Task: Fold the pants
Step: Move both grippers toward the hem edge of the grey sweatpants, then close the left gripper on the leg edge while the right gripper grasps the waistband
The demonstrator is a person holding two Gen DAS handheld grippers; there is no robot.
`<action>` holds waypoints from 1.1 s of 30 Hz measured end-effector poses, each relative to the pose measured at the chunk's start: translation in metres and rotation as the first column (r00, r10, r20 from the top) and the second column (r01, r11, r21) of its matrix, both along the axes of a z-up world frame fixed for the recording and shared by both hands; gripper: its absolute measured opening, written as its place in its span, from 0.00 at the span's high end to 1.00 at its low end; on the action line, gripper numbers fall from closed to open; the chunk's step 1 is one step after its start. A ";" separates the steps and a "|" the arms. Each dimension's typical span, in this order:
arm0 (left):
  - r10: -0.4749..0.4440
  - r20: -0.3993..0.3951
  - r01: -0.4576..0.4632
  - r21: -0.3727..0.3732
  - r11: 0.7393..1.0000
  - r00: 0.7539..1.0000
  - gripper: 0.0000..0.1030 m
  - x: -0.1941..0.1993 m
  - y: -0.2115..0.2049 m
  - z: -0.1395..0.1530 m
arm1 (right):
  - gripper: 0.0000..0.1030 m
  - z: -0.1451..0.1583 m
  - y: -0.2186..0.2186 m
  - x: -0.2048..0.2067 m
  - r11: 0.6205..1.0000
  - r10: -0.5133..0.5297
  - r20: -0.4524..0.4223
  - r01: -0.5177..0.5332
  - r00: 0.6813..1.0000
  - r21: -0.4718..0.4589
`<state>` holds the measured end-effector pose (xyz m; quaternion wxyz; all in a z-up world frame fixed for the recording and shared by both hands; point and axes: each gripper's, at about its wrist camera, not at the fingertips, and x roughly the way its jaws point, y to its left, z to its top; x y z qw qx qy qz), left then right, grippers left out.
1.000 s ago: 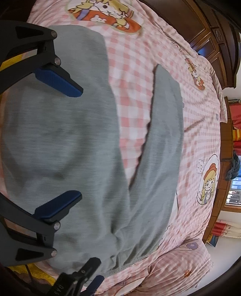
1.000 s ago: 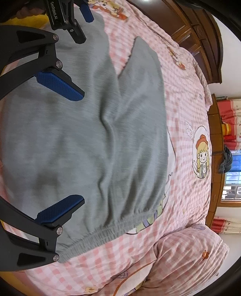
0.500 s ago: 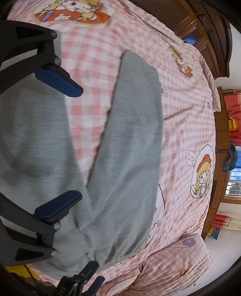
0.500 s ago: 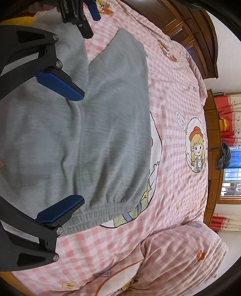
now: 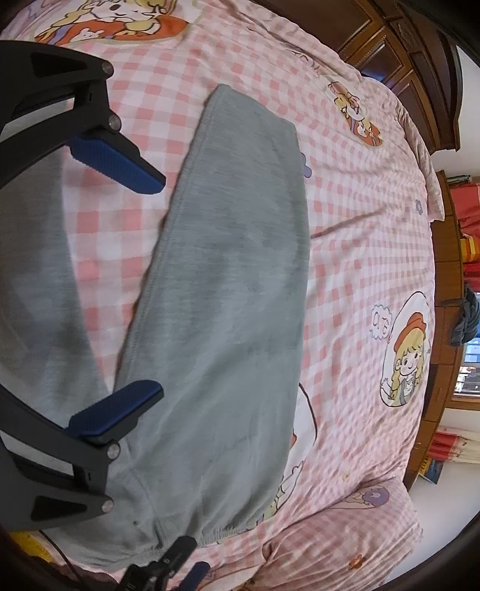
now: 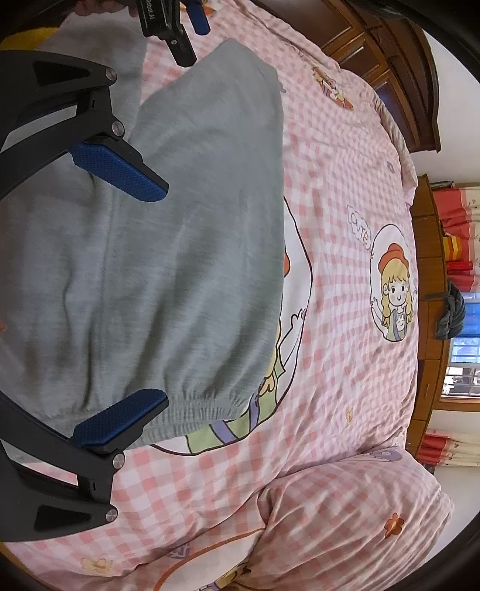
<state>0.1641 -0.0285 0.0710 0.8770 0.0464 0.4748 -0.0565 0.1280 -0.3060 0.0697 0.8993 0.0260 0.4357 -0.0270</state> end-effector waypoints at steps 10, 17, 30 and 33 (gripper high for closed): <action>-0.047 0.007 0.047 0.040 0.998 0.999 0.01 0.040 -0.006 -0.005 | 0.00 -0.012 -0.017 0.042 0.999 -0.020 -0.046 0.019 0.999 -0.030; -0.106 -0.014 0.106 0.019 0.994 0.994 0.01 0.093 -0.012 -0.012 | 0.00 -0.017 -0.032 0.077 0.998 -0.028 -0.066 0.024 0.997 -0.062; -0.187 -0.085 0.192 0.049 0.980 0.979 0.01 0.171 -0.024 -0.041 | 0.00 -0.040 -0.072 0.125 0.993 -0.036 -0.147 0.019 0.988 -0.113; -0.221 -0.116 0.230 0.077 0.970 0.968 0.01 0.186 -0.024 -0.052 | 0.00 -0.049 -0.079 0.137 0.995 -0.022 -0.183 0.004 0.983 -0.097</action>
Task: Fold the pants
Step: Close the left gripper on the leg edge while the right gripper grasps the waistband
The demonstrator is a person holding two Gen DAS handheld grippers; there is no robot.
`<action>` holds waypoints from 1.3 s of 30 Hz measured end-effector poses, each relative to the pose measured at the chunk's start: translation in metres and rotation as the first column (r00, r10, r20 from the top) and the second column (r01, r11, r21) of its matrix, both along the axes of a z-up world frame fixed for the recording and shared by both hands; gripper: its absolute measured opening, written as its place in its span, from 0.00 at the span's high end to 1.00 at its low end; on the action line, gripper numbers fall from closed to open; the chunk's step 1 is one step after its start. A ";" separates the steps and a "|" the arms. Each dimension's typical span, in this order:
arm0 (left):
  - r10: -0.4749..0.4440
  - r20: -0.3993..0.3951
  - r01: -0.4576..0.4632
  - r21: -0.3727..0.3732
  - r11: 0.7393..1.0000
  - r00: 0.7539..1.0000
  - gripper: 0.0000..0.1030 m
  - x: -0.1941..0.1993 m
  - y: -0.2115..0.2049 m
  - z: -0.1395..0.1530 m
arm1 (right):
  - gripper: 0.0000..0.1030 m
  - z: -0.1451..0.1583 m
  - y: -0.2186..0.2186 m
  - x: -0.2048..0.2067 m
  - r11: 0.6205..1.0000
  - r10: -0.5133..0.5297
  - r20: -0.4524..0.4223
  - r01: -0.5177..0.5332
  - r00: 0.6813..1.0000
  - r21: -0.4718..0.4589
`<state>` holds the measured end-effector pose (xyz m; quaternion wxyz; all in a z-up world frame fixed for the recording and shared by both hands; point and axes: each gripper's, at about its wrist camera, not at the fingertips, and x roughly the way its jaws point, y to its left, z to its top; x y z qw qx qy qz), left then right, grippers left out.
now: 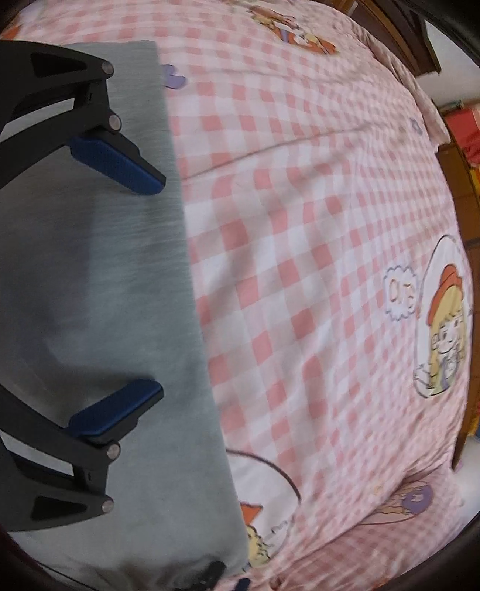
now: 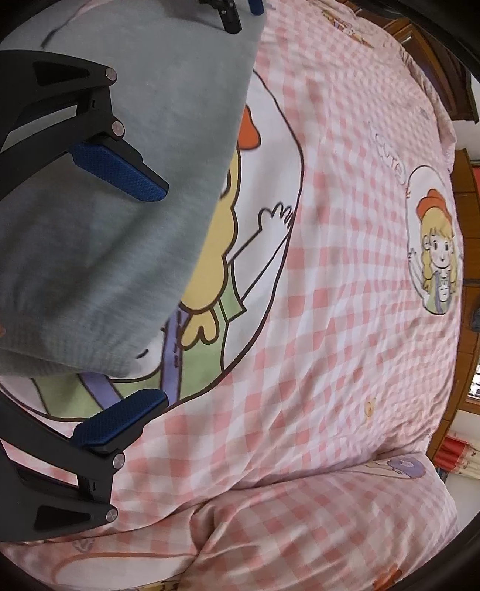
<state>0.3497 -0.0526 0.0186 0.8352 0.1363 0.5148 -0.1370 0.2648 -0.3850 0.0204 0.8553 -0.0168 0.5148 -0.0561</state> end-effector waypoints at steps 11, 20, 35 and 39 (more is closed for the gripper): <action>-0.081 -0.087 0.081 -0.006 0.997 0.993 0.00 0.031 0.006 -0.022 | 0.14 -0.016 -0.003 0.008 0.993 0.062 -0.031 -0.059 0.998 0.099; -0.106 -0.098 0.103 -0.040 0.994 0.989 0.71 0.009 -0.002 -0.015 | 0.93 0.010 0.020 -0.009 0.974 0.163 0.025 -0.165 0.986 0.156; 0.020 -0.027 -0.024 -0.170 0.985 0.999 0.98 -0.056 0.043 0.047 | 0.94 0.080 0.041 -0.109 0.926 0.280 0.193 -0.318 0.941 0.206; 0.050 0.031 -0.044 -0.165 0.985 0.998 0.98 -0.103 0.055 0.065 | 0.94 0.084 0.050 -0.145 0.915 0.315 0.198 -0.353 0.928 0.196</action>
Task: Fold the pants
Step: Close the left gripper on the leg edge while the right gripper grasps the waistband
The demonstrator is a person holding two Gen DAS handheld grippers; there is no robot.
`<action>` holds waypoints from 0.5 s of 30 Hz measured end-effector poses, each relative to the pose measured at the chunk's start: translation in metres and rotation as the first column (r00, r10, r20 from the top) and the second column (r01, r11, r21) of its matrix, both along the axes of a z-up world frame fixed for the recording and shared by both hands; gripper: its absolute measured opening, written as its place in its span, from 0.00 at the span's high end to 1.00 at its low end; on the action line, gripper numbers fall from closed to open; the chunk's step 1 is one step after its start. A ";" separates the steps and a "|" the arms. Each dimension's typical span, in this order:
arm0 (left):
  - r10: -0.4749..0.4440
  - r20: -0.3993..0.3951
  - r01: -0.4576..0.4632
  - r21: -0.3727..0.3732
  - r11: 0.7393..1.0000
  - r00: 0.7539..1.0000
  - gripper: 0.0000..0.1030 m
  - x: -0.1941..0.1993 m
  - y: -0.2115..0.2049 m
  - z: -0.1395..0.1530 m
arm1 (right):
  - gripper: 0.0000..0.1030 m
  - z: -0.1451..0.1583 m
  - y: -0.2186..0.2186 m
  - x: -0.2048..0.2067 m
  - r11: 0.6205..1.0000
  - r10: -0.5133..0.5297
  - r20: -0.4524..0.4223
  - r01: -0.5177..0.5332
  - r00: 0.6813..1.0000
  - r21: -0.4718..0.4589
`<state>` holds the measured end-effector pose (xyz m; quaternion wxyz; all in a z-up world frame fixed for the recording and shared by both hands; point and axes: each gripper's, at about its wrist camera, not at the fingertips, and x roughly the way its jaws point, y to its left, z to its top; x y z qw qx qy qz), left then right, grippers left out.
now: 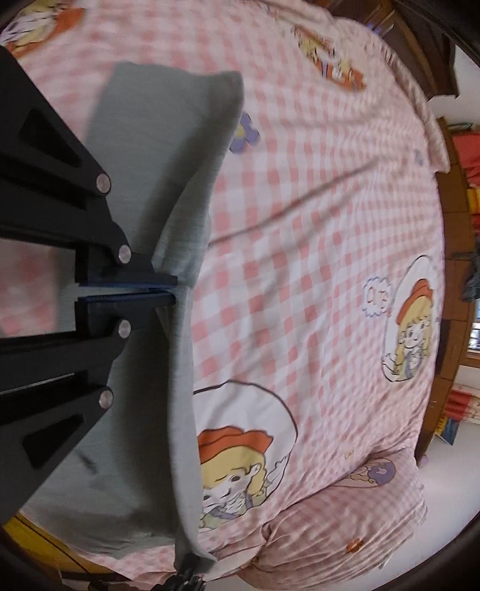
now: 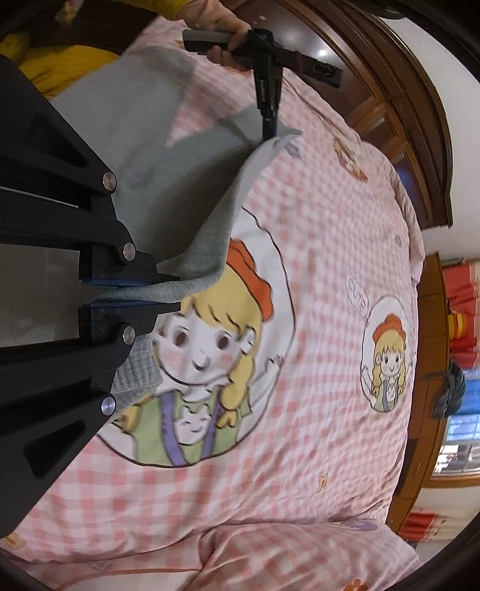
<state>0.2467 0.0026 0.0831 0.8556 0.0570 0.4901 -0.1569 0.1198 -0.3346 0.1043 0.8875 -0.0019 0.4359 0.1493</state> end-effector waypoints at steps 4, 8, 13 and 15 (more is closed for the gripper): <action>0.034 0.047 -0.033 -0.016 0.999 0.998 0.98 -0.052 0.009 0.016 | 0.94 0.001 0.001 -0.028 1.000 0.014 -0.003 -0.014 1.000 0.001; 0.064 0.089 -0.061 -0.037 0.997 0.994 0.98 -0.103 0.018 0.030 | 0.94 0.002 0.001 -0.057 1.000 0.025 -0.005 -0.024 1.000 0.006; 0.106 0.106 -0.098 -0.084 0.992 0.989 0.98 -0.168 0.024 0.040 | 0.94 -0.004 0.003 -0.086 0.999 0.040 -0.031 -0.041 0.999 -0.013; 0.117 0.093 -0.109 -0.090 0.990 0.989 0.98 -0.193 0.025 0.036 | 0.94 -0.013 0.005 -0.096 0.998 0.045 -0.055 -0.047 0.997 -0.034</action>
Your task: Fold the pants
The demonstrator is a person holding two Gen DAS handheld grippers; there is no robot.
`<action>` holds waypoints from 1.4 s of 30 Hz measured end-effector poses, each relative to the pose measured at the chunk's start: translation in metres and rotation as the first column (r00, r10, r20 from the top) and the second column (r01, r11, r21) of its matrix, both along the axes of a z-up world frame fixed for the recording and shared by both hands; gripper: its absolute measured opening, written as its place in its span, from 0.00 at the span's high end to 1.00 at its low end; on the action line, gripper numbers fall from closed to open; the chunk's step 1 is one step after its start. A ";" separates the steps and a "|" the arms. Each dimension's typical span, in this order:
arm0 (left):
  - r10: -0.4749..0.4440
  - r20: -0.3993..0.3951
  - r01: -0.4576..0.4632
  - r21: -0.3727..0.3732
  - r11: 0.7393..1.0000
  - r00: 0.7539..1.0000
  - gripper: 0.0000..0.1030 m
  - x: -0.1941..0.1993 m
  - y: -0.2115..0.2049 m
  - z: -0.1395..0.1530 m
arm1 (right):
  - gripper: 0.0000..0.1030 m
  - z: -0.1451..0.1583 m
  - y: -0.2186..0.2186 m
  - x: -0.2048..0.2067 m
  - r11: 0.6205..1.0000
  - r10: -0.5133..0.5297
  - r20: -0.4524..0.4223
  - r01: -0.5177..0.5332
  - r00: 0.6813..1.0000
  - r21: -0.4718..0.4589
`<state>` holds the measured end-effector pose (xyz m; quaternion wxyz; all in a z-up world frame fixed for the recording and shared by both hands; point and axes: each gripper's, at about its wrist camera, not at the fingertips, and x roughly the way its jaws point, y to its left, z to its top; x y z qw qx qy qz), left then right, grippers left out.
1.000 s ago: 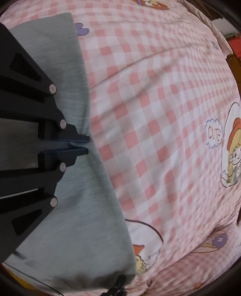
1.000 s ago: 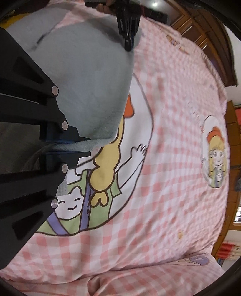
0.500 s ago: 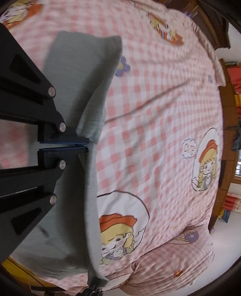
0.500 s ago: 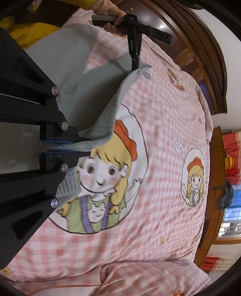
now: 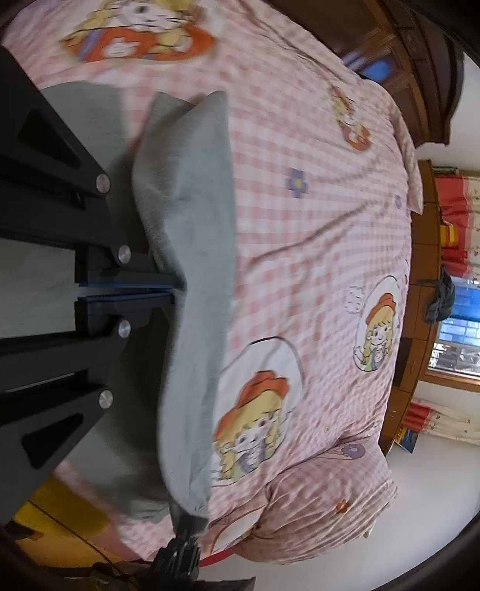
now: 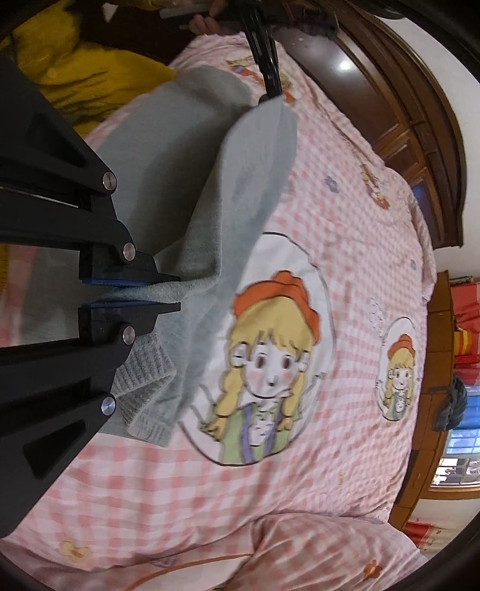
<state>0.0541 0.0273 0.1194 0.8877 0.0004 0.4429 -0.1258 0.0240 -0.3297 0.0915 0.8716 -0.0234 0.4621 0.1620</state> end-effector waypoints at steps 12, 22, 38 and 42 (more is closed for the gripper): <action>0.042 -0.151 -0.049 -0.044 0.998 0.988 0.98 -0.057 0.010 -0.065 | 0.94 -0.042 0.012 -0.025 0.992 -0.074 -0.085 0.064 0.994 -0.106; 0.065 -0.213 -0.090 -0.111 0.990 0.975 0.81 -0.063 0.024 -0.084 | 0.80 -0.062 0.009 -0.026 0.970 -0.240 -0.174 0.232 0.955 -0.067; 0.048 -0.201 -0.076 -0.132 0.988 0.978 0.57 -0.076 0.031 -0.075 | 0.58 -0.051 0.018 -0.056 0.880 -0.466 -0.124 0.474 0.876 0.041; 0.043 -0.224 -0.082 -0.167 0.983 0.974 0.56 -0.074 0.027 -0.081 | 0.58 -0.065 0.014 -0.053 0.863 -0.488 -0.156 0.502 0.859 0.062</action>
